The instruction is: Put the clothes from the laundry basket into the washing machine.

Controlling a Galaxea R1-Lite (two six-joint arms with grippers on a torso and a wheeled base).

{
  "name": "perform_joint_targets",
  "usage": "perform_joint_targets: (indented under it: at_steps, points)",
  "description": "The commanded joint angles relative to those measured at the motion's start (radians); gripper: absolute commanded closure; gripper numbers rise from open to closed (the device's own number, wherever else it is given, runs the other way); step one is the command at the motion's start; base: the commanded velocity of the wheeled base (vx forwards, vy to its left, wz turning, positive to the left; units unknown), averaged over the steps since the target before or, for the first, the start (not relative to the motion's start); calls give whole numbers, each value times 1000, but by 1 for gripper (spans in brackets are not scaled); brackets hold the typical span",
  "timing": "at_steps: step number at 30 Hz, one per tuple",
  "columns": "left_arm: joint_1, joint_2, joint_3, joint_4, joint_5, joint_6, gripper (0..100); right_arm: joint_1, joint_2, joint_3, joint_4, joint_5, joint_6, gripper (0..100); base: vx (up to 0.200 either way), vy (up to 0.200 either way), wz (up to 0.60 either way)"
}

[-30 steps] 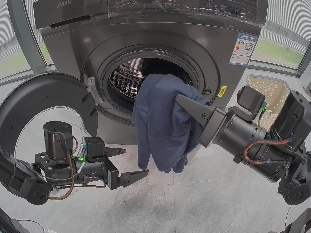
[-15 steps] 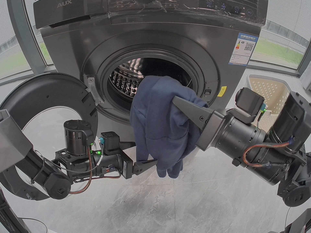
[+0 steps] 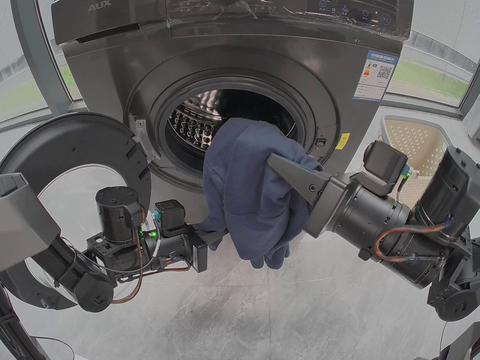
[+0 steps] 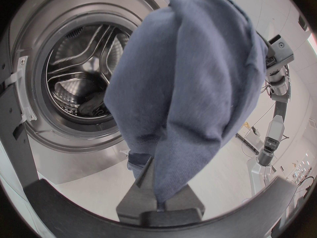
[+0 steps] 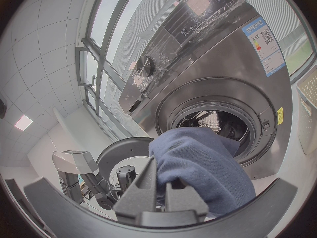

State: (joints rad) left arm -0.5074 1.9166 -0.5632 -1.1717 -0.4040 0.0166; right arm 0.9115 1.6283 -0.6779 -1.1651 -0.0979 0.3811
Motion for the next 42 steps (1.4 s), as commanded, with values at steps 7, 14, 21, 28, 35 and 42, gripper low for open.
perform_joint_targets:
  at_steps: [7, 14, 21, 28, 35, 42]
  points:
    - [-39, -243, 287, -186, -1, -26, 100, -22, 71, 8, -2, 3, -11, 100, 0, 0, 0]
    - [-69, -438, 393, -198, 1, -53, 100, -23, 131, 15, -48, 33, -18, 0, 0, 0, 0]
    - [-68, -461, 321, -187, 40, -79, 100, -54, 131, 139, -41, 84, -71, 0, 0, 0, 0]
    - [-66, -424, 270, -198, 96, -122, 100, -71, 133, 231, -45, 96, -108, 0, 0, 0, 0]
    - [-63, -422, 240, -201, 108, -144, 100, -82, 136, 284, -51, 99, -126, 0, 0, 0, 0]
    - [-66, -442, 241, -221, 108, -144, 100, -89, 157, 279, -56, 101, -154, 0, 0, 0, 0]
